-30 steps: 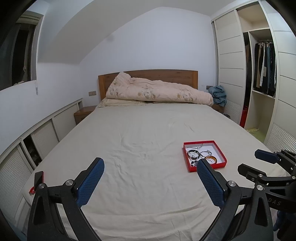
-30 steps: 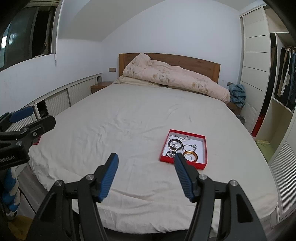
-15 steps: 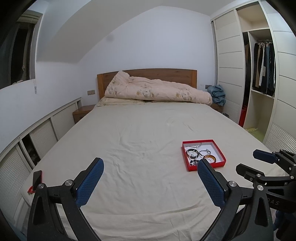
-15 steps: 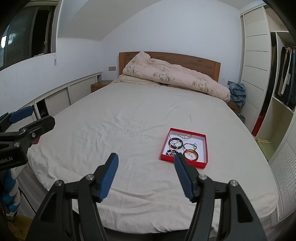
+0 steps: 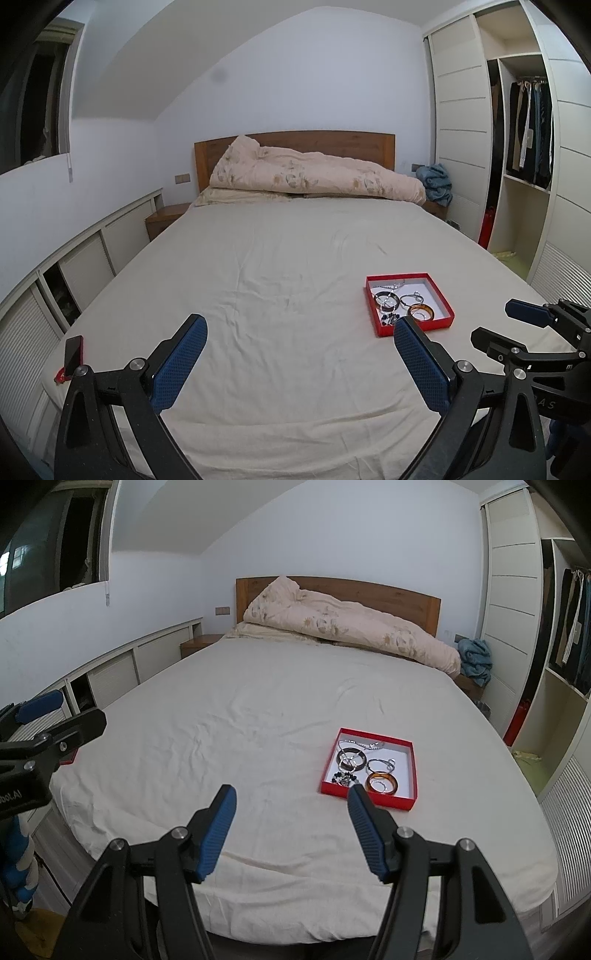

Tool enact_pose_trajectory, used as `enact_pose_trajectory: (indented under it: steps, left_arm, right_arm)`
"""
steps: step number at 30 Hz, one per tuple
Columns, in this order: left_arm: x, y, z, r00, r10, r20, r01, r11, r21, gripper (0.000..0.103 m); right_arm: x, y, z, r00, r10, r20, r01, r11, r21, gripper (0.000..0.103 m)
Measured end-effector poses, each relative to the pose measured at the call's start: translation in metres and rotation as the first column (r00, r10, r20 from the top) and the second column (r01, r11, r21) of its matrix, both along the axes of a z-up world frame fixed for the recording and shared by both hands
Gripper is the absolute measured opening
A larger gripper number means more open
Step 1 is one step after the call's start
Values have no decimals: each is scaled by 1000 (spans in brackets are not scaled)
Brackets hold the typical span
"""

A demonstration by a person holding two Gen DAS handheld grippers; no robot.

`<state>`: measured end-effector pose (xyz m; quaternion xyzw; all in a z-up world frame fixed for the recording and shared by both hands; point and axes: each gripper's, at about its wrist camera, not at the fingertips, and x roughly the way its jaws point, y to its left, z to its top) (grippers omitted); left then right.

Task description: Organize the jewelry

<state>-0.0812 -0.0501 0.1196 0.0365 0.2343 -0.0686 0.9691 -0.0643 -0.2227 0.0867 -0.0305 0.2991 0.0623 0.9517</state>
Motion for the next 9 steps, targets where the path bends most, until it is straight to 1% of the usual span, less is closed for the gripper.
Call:
enact_pose_trajectory:
  steps: [9]
  left_arm:
    - [8,-1,-7,1000,1,-26,-1,1000,1,100]
  right_arm:
    - [6,0,-6,1000,-2,-17,2,1000,4,61]
